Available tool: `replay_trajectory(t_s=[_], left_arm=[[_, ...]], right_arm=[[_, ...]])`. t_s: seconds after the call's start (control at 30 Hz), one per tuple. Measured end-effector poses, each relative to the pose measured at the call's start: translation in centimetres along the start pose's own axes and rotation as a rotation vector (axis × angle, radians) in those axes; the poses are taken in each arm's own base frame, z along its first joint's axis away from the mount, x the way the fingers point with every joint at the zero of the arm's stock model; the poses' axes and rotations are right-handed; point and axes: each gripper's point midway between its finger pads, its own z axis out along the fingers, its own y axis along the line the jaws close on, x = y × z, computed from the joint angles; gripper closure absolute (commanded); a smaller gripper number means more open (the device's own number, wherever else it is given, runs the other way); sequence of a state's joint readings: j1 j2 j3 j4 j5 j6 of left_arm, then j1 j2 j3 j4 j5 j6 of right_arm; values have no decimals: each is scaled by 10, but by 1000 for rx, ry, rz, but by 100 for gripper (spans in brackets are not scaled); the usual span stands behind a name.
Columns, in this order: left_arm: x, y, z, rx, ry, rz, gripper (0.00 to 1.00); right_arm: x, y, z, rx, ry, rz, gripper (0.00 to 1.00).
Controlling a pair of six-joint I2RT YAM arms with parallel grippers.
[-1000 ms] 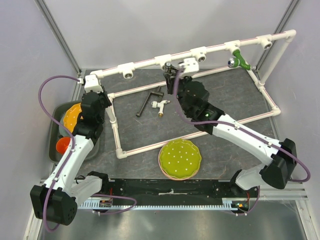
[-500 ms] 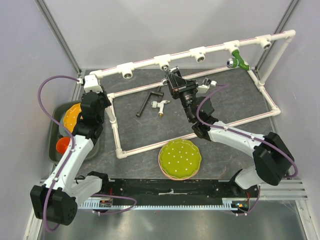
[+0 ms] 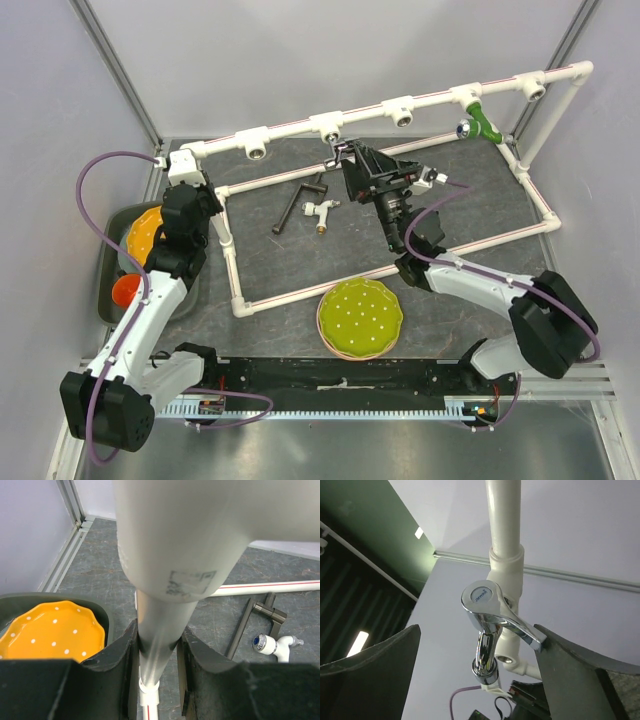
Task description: Install the water faucets
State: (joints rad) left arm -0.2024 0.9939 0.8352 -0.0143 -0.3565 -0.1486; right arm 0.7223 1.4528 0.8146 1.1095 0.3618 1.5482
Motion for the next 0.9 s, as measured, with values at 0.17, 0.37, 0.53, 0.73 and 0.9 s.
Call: replay_trajectory(t_s=[0.17, 0.37, 0.53, 0.73, 0.9], left_arm=[[0, 0, 0, 0, 0, 0, 98], [0, 0, 0, 0, 0, 0, 98], [0, 0, 0, 0, 0, 0, 98], [0, 0, 0, 0, 0, 0, 98], [0, 0, 0, 0, 0, 0, 98]], right_arm=[[-7, 6, -16, 30, 28, -181, 2], [-10, 8, -36, 138, 120, -576, 2], [-25, -2, -50, 267, 182, -872, 2], [-39, -16, -70, 348, 331, -1245, 2], [-24, 3, -71, 257, 485, -1609, 2]])
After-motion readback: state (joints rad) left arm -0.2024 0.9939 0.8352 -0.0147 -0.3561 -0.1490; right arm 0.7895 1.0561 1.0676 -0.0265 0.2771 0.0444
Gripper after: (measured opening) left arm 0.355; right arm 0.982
